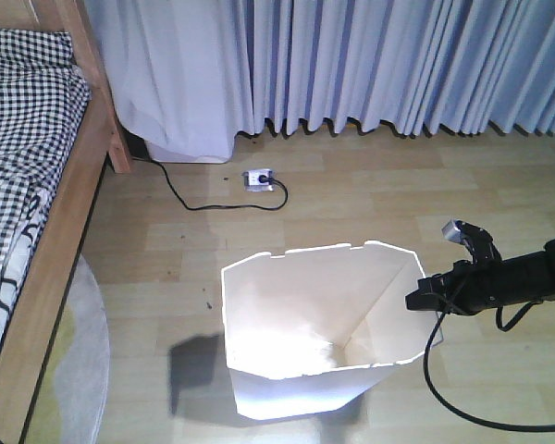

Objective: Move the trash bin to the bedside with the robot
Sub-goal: 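Carry the bin with the right gripper toward the bed's headboard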

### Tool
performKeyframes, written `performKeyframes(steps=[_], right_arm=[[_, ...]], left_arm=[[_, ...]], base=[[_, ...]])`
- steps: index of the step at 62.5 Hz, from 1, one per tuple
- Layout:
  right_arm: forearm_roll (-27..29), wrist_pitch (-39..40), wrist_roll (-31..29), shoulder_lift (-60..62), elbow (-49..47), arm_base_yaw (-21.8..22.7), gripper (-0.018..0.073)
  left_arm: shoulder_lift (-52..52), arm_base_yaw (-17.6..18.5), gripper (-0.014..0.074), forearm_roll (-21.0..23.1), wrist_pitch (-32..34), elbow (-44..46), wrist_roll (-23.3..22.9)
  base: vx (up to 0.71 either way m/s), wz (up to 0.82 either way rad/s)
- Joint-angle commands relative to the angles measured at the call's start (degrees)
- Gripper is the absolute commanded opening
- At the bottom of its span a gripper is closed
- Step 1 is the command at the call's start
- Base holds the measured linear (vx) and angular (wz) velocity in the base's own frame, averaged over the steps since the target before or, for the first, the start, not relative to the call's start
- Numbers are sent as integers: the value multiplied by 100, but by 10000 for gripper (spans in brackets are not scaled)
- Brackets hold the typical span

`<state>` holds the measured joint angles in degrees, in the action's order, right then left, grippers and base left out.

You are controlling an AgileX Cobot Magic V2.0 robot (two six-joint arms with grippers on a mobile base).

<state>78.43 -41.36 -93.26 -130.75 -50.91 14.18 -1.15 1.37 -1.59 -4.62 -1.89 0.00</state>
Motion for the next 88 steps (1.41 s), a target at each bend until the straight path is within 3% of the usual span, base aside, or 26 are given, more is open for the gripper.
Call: performKeyframes(steps=[1,88], right_arm=[[381,-1410,22,409,-67,2,-2],[381,-1410,17,409,-67,2,-2]], left_arm=[[-42,18,-6,59,425,-68,-79],[-42,18,-6,59,425,-68,-79]], base=[[22,8],[19,1]])
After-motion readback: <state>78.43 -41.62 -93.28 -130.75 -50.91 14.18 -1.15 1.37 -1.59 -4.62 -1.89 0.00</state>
